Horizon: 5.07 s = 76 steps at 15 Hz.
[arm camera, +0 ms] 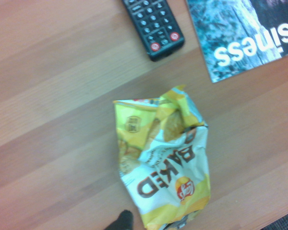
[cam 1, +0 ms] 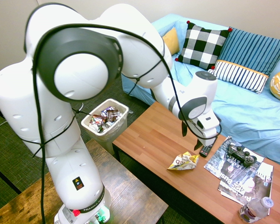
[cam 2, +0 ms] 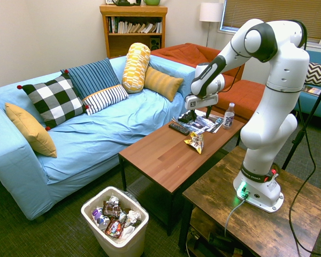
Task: Throw the chip bag in the trash bin
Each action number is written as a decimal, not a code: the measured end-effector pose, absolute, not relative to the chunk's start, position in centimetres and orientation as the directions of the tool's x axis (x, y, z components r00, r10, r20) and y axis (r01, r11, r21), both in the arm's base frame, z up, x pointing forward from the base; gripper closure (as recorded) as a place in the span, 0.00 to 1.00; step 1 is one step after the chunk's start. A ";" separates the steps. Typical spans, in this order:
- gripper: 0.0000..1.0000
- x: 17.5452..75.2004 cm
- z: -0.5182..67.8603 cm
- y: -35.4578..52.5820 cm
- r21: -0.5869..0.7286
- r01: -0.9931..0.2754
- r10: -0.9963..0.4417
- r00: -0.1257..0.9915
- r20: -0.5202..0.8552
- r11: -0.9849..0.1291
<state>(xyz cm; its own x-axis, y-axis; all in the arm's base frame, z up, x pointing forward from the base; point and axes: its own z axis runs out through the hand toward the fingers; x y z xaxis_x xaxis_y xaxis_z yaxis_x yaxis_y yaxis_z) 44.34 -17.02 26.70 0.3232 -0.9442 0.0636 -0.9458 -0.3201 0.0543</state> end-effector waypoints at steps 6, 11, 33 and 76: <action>0.00 43.8 18.4 -19.2 0.142 -0.951 -0.961 0.276 -0.008 -0.274; 0.00 44.1 13.3 -19.3 0.176 -0.950 -0.966 0.253 -0.048 -0.257; 1.00 46.0 11.7 -19.6 0.147 -0.960 -0.971 0.230 -0.063 -0.237; 0.00 45.0 14.7 47.0 0.155 -0.748 -0.739 0.663 0.122 -0.645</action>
